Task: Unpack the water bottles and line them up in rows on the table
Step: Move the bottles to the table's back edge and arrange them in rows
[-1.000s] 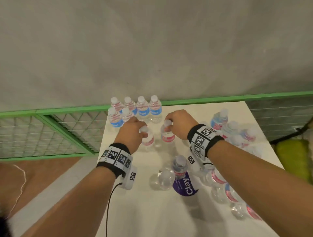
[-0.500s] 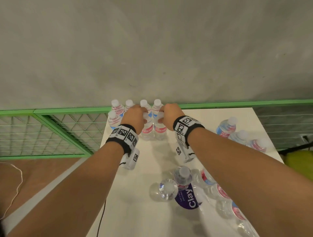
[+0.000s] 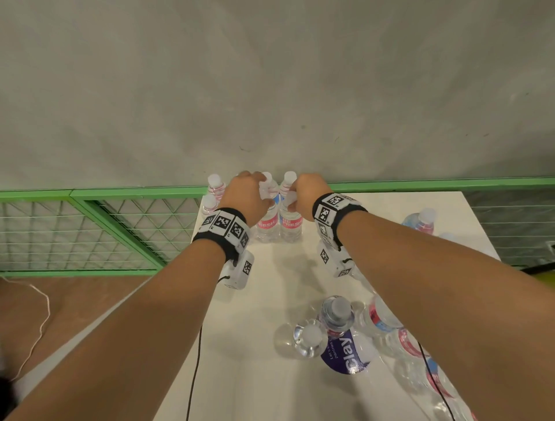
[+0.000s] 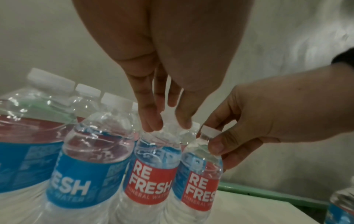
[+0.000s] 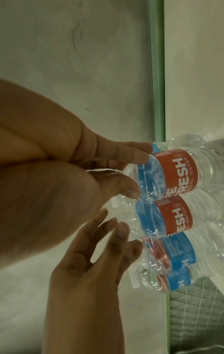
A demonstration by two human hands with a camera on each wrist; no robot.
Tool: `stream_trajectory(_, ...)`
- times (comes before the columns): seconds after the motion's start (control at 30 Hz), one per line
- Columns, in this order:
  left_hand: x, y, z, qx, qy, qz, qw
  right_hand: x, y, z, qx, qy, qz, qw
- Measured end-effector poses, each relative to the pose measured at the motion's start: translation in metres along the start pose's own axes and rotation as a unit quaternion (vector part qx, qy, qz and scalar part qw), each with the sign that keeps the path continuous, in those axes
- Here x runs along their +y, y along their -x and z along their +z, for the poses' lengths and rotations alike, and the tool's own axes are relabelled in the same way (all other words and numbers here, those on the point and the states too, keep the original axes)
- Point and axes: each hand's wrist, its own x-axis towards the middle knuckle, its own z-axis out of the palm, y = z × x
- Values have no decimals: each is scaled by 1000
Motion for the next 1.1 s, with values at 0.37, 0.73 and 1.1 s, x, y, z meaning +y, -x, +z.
stream_trajectory(0.37, 4, 3, -8, -51, 4, -11, 999, -3, 0, 2, 3, -13, -1, 1000)
stream_trajectory(0.73, 3, 1, -6, -54, -15, 11, 998, -6, 1, 0, -6, -4, 10, 1000)
stream_trajectory(1.1, -2, -8, -8, -52, -31, 10, 998, -8, 1, 1, -7, 12, 14, 1000)
